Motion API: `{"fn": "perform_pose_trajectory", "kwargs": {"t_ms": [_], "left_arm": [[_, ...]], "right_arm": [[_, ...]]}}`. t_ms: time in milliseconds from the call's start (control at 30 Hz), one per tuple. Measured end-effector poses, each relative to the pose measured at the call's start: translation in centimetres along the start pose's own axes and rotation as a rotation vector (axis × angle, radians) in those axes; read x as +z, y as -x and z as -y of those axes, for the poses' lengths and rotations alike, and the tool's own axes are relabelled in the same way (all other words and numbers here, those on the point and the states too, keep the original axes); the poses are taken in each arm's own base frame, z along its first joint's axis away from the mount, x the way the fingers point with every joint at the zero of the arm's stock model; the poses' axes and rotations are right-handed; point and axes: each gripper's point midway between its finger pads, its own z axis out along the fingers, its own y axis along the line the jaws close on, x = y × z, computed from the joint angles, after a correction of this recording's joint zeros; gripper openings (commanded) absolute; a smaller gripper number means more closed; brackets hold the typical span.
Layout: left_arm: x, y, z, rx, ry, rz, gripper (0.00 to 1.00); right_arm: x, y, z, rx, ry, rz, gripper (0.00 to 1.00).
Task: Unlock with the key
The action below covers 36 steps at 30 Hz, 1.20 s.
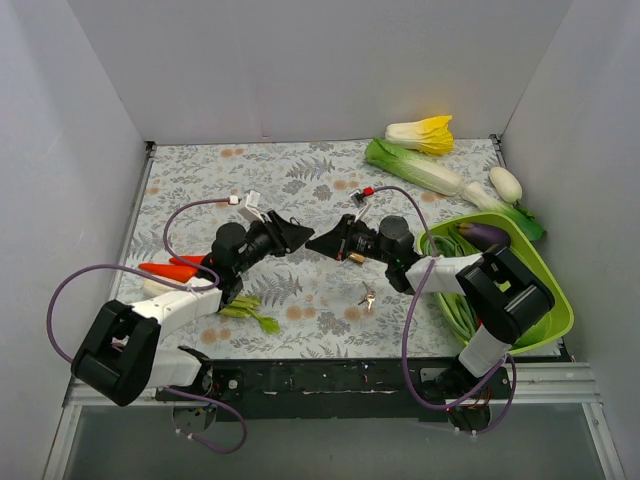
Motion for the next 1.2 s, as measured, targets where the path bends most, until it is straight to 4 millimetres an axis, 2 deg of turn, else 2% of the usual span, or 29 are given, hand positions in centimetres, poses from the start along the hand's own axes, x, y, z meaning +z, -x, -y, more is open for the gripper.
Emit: {"fn": "perform_pose_trajectory", "kwargs": {"t_ms": [333, 567, 633, 667, 800, 867, 1000, 1100, 1200], "left_arm": [[-0.8, 0.7, 2.7, 0.068, -0.132, 0.007, 0.0], [-1.2, 0.7, 3.1, 0.094, -0.15, 0.0, 0.0], [-1.1, 0.7, 3.1, 0.095, -0.137, -0.014, 0.0], [-0.9, 0.7, 3.1, 0.095, -0.12, -0.028, 0.0], [-0.6, 1.2, 3.0, 0.098, -0.083, -0.074, 0.0], [-0.8, 1.6, 2.3, 0.094, -0.062, -0.096, 0.0], [-1.6, 1.5, 1.3, 0.091, -0.057, -0.159, 0.0], [-2.5, 0.5, 2.3, 0.091, -0.136, -0.243, 0.0], [-3.4, -0.8, 4.6, 0.108, -0.281, -0.365, 0.0]], "right_arm": [[-0.5, 0.9, -2.3, 0.032, 0.089, 0.011, 0.01], [-0.8, 0.9, -2.8, 0.023, 0.099, 0.001, 0.01], [-1.0, 0.9, -2.8, 0.001, 0.082, -0.007, 0.11], [-1.2, 0.9, -2.7, -0.014, 0.07, -0.01, 0.24], [-2.4, 1.5, -4.0, -0.092, 0.057, -0.015, 0.58], [-3.6, 2.0, -5.6, -0.149, 0.077, -0.001, 0.64], [-6.6, 2.4, -8.1, -0.247, 0.095, 0.018, 0.68], [-8.5, 3.4, -9.5, -0.314, 0.09, 0.046, 0.69], [-9.9, 4.8, -10.7, -0.405, 0.083, 0.069, 0.68]]}}
